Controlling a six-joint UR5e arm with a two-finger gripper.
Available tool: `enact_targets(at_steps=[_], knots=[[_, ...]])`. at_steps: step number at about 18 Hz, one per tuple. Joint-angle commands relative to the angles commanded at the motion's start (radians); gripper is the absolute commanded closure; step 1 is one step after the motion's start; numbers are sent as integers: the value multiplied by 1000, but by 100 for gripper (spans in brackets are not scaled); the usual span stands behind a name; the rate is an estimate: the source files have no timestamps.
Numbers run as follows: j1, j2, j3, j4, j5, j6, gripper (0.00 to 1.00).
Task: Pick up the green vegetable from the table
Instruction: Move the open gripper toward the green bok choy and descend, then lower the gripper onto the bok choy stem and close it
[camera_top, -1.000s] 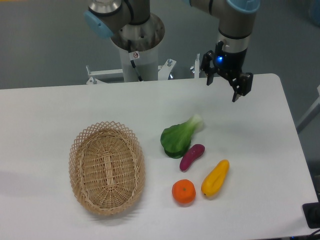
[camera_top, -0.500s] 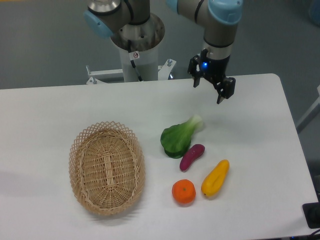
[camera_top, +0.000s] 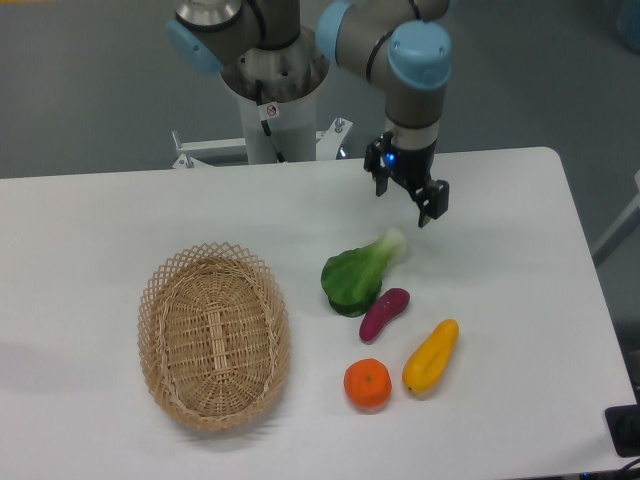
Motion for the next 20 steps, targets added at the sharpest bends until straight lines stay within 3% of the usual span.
enact_targets(at_steps=[4,15,16,20], knots=[[-32,-37,2,14,49,1,0],[-57,-68,-11,14,54,0,0],[-57,-69,-9,14,54,1,3],[-57,-75,2,13,52,8,41]])
